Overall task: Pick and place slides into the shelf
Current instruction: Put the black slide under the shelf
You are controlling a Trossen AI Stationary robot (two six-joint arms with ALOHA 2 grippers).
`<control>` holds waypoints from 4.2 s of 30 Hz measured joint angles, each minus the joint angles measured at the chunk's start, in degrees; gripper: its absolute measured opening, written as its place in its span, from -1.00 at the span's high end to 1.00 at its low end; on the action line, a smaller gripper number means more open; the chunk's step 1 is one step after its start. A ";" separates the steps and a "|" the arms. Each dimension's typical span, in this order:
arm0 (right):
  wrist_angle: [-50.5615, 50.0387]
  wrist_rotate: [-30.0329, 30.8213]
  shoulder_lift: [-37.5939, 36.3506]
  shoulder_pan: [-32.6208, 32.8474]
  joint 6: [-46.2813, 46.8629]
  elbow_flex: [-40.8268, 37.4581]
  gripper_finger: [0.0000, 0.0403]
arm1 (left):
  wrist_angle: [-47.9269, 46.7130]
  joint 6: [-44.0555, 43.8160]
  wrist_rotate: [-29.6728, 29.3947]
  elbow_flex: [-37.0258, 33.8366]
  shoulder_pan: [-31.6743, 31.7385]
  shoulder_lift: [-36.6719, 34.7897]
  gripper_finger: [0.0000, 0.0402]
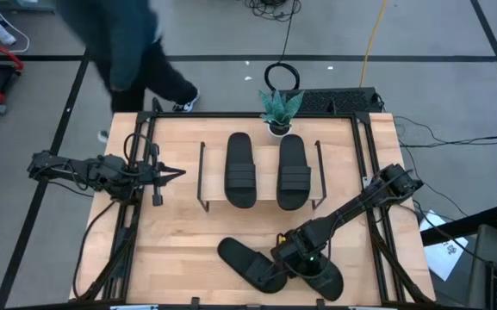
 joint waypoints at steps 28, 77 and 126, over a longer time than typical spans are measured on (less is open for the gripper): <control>7.47 9.47 -4.81 -7.98 11.50 -0.44 0.98 | -0.51 -0.91 3.02 0.00 0.00 -0.02 0.99; 3.77 64.88 -23.50 21.50 22.59 -4.63 0.95 | 0.15 -0.65 2.99 0.00 -0.02 -0.02 0.98; -39.19 82.55 12.99 29.19 50.09 21.88 0.98 | -1.21 -4.98 2.93 0.00 -0.01 0.00 0.97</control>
